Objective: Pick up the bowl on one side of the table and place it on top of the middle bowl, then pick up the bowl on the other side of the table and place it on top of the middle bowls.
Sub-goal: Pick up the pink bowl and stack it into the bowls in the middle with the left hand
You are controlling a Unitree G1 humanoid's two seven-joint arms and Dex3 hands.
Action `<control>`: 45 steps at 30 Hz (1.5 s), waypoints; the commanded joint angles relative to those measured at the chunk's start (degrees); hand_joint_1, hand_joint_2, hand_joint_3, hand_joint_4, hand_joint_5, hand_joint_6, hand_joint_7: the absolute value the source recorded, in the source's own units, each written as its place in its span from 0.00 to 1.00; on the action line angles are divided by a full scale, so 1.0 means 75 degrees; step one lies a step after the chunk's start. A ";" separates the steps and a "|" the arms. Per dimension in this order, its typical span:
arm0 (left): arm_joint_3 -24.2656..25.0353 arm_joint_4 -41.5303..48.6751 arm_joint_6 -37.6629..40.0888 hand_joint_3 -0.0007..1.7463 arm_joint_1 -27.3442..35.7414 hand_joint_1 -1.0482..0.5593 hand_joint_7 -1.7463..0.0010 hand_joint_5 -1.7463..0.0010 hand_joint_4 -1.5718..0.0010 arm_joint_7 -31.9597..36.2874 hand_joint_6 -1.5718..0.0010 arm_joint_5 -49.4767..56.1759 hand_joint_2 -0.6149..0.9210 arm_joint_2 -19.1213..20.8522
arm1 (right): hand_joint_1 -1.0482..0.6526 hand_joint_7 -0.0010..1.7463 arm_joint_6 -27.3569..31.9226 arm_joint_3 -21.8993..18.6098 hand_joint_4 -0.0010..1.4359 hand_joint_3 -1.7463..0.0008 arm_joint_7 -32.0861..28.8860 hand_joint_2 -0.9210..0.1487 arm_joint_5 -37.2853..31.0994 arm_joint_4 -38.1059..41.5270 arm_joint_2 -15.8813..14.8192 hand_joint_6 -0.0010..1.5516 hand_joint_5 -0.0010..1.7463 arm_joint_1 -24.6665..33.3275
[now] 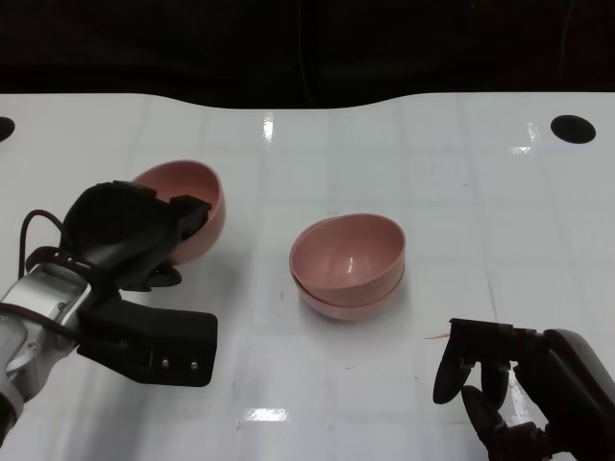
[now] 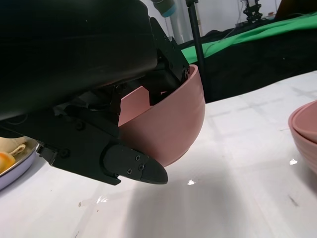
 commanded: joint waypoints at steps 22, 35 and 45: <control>0.0303 -0.1235 -0.0957 0.15 -0.1302 0.49 0.08 0.00 0.43 -0.2296 0.56 -0.0568 0.96 -0.0181 | 0.57 0.82 0.0035 0.0056 0.63 0.05 -0.0014 0.73 -0.0134 -0.0091 0.0163 0.53 1.00 0.0012; 0.0203 -0.1523 -0.1063 0.15 -0.1542 0.50 0.21 0.00 0.45 -0.2913 0.51 -0.0613 0.94 -0.0758 | 0.58 0.81 0.0175 0.0211 0.64 0.06 -0.0017 0.75 -0.0474 -0.0167 0.0216 0.55 1.00 0.0029; 0.0009 -0.1316 -0.1317 0.07 -0.1662 0.50 0.37 0.00 0.44 -0.3070 0.42 -0.0614 0.97 -0.1201 | 0.58 0.80 0.0265 0.0212 0.64 0.07 -0.0021 0.74 -0.0506 -0.0185 0.0221 0.55 1.00 0.0008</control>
